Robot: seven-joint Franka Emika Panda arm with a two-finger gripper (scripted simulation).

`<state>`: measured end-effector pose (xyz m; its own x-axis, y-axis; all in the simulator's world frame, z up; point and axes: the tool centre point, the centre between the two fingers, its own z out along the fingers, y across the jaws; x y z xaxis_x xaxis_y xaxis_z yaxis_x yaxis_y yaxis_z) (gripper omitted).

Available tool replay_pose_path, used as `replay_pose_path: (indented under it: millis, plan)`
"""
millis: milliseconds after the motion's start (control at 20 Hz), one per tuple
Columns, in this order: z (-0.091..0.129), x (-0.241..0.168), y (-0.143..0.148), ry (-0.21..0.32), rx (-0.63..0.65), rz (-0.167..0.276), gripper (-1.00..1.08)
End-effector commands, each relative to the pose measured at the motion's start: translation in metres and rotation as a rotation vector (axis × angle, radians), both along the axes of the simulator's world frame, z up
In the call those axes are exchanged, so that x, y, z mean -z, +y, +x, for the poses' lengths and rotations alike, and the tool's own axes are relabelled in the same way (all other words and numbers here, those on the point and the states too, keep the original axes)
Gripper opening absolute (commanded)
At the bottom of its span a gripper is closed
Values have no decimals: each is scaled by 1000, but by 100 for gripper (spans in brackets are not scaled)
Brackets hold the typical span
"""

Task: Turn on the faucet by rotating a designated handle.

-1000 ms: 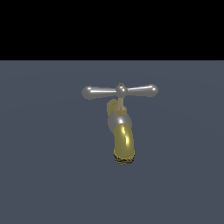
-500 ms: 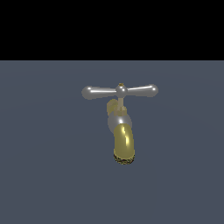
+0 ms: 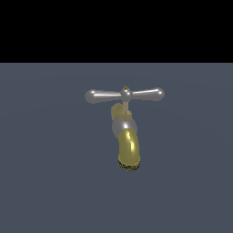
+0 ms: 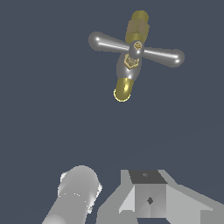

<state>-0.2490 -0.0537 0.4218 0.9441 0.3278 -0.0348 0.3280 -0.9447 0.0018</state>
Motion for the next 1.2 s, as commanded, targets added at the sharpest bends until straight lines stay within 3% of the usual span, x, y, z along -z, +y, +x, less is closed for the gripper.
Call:
replay_pose_path:
  millis: [0,1150]
  plan:
    - [3,10,-8,-1,-61,1,-100]
    - [49,99,-67,-6,-604,11,-100]
